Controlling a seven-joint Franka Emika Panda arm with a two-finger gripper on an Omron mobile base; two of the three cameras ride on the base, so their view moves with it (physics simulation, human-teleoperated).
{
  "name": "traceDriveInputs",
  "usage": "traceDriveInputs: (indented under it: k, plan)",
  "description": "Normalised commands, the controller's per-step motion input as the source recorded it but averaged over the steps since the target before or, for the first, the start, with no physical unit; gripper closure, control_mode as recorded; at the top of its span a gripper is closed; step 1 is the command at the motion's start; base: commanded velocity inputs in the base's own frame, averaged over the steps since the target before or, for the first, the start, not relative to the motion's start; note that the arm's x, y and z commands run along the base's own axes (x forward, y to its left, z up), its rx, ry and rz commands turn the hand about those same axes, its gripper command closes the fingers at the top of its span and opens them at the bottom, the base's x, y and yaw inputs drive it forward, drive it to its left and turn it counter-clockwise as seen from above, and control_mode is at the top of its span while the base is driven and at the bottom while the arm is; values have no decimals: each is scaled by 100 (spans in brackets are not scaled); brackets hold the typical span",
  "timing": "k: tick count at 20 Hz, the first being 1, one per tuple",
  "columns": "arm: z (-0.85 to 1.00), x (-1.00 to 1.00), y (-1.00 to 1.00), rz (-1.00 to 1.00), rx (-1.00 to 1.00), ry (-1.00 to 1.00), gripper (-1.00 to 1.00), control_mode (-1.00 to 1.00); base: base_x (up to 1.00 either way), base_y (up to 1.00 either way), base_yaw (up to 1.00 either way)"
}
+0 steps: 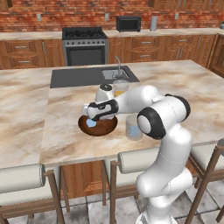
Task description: There are two ice cubes in the ice bowl. Place both ice cubes in the glass cup.
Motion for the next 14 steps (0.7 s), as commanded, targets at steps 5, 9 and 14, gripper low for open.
traceDriveInputs:
  k: [5,9,14]
  plan:
    - [-23,24,14,0,-3,0,-100,-100,0,0,0]
    - [-19,26,17,0,-3,0,-100,-100,0,0,0]
    - [-19,24,6,0,-3,0,-100,-100,0,0,0]
